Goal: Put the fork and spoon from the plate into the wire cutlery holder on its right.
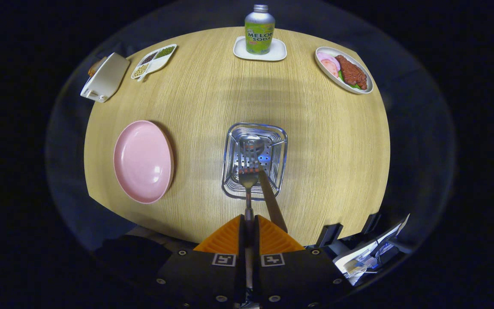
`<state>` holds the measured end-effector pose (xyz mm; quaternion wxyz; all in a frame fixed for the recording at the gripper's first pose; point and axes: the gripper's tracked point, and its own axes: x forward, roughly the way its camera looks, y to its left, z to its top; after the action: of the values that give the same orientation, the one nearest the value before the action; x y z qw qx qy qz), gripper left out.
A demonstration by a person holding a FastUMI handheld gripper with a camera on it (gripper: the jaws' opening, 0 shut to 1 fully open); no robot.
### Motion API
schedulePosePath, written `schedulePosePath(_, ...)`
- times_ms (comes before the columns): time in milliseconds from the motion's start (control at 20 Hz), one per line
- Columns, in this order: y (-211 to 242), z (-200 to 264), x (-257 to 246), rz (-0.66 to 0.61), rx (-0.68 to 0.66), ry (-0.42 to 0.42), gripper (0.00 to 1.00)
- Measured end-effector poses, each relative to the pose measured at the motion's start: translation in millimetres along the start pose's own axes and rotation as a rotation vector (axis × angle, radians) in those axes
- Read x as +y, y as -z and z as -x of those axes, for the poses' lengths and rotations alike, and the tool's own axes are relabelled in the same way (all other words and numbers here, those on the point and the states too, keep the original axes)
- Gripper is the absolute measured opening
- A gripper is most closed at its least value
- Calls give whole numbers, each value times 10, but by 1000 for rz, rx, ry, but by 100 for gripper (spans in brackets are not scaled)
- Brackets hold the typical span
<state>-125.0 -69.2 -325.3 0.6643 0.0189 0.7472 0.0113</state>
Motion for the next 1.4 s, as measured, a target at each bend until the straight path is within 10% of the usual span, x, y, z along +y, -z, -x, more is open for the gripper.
schedulePosePath(450,-176,30,11,-35,-28,-22,13)
schedulePosePath(1050,-684,851,201,-14,-514,-71,16)
schedulePosePath(1400,-1124,1559,238,-56,-958,-106,60)
